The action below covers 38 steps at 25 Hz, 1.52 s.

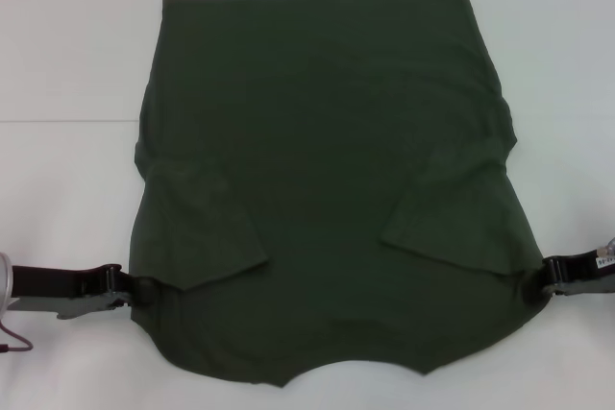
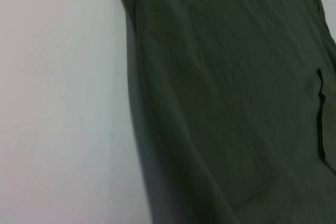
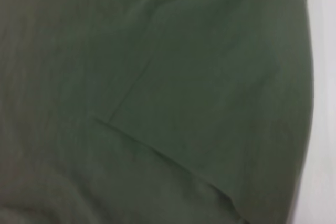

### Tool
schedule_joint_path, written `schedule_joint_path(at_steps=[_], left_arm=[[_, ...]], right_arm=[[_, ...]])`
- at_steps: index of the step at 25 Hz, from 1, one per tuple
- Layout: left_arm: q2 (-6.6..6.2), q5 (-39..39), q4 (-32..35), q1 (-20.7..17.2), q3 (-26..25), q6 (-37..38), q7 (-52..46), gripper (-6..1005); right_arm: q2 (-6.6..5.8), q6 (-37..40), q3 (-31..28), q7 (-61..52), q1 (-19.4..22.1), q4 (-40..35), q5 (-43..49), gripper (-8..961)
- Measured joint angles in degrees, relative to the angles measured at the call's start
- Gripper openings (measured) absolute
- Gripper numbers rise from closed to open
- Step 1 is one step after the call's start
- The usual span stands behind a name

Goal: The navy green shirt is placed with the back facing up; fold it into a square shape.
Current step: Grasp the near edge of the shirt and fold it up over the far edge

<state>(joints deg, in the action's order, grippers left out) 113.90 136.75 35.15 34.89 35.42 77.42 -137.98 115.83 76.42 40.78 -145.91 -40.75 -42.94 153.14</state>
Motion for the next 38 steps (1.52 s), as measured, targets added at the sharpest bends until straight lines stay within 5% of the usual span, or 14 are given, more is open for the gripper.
schedule_joint_path(at_steps=[5,16,29,38], left_arm=[[-0.76,0.1,0.0,0.1,0.4,2.5,0.2,43],[-4.83,3.1,-0.3,-0.1,0.8,14.6,0.6,42],[-4.96,13.1,-0.5,-0.1,1.3,29.8,2.8,43],[-4.91,14.9,-0.5,-0.4,2.0,33.7,3.2,43]], right_arm=[[-0.37,3.3,-0.3,3.0,-0.1,-0.1,-0.2,60],[-0.89,20.3,-0.6,12.5,3.1,-3.9,-0.5,59],[-0.91,32.2,0.0,22.0,4.1,-3.2,1.9,59],[0.67,34.7,3.2,25.0,5.2,-2.4,2.7,58]])
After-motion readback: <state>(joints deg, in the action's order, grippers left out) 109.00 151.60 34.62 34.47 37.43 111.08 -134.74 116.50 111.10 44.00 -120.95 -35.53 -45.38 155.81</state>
